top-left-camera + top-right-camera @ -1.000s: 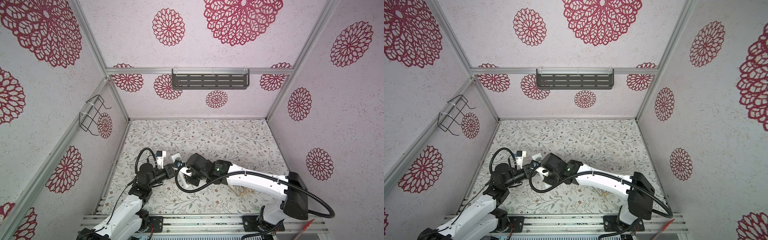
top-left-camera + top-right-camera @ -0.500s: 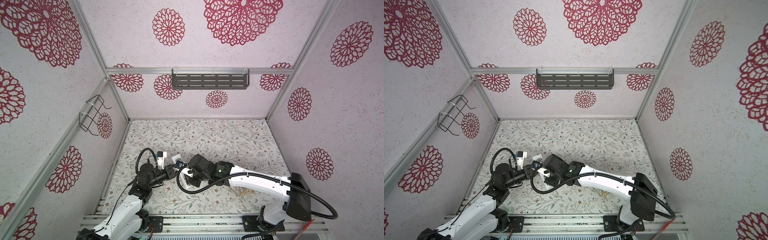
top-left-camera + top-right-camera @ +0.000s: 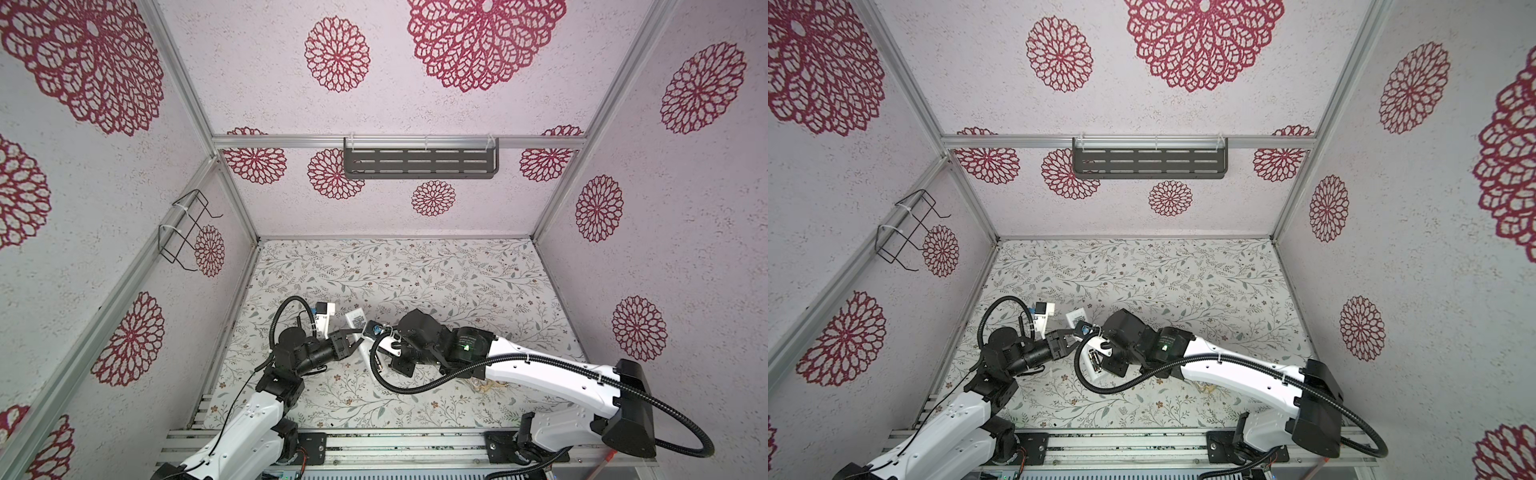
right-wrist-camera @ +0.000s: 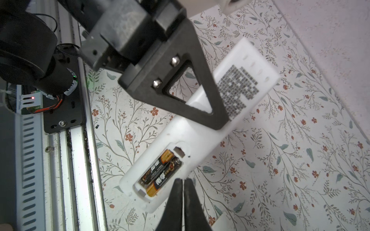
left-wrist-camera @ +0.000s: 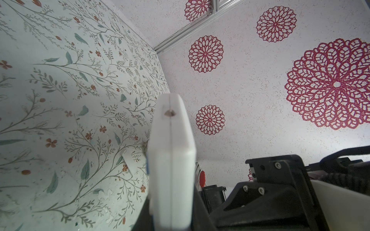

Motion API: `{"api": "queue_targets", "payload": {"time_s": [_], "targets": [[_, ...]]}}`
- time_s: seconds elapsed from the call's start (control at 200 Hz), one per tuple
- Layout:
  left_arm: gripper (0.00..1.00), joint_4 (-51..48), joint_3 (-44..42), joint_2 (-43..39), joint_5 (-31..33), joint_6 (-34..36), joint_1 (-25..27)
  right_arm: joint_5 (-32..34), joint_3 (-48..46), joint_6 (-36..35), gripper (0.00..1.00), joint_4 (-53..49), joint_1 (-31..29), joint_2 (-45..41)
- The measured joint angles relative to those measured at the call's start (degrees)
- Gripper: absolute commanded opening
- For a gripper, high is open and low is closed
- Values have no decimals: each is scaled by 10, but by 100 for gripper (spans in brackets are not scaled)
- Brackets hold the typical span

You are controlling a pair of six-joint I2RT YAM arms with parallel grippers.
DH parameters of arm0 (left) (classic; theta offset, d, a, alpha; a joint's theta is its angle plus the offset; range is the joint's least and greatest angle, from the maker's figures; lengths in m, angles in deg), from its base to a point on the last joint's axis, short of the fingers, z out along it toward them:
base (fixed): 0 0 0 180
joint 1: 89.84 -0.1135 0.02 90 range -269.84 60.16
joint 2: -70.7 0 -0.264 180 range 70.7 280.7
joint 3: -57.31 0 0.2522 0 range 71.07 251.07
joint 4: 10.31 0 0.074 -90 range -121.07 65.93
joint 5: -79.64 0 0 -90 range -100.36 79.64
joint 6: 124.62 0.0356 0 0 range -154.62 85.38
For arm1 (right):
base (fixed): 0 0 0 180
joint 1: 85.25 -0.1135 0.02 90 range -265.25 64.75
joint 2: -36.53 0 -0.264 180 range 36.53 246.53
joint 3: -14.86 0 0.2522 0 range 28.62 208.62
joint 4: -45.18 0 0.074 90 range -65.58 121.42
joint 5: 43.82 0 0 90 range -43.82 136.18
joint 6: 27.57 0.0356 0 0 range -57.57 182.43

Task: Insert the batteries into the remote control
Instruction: 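Push the seated batteries further in with the right gripper tip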

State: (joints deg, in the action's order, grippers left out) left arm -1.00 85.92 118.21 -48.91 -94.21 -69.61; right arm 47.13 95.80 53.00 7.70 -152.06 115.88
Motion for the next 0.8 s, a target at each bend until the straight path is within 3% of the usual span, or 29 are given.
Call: {"api": "queue_targets", "payload": {"time_s": [0.25, 0.801], "targets": [[0, -1, 0, 0, 0, 0, 0, -24, -1, -7, 0, 8, 0, 22], [0, -3, 0, 0, 0, 2, 0, -33, -3, -15, 0, 20, -6, 34]]}}
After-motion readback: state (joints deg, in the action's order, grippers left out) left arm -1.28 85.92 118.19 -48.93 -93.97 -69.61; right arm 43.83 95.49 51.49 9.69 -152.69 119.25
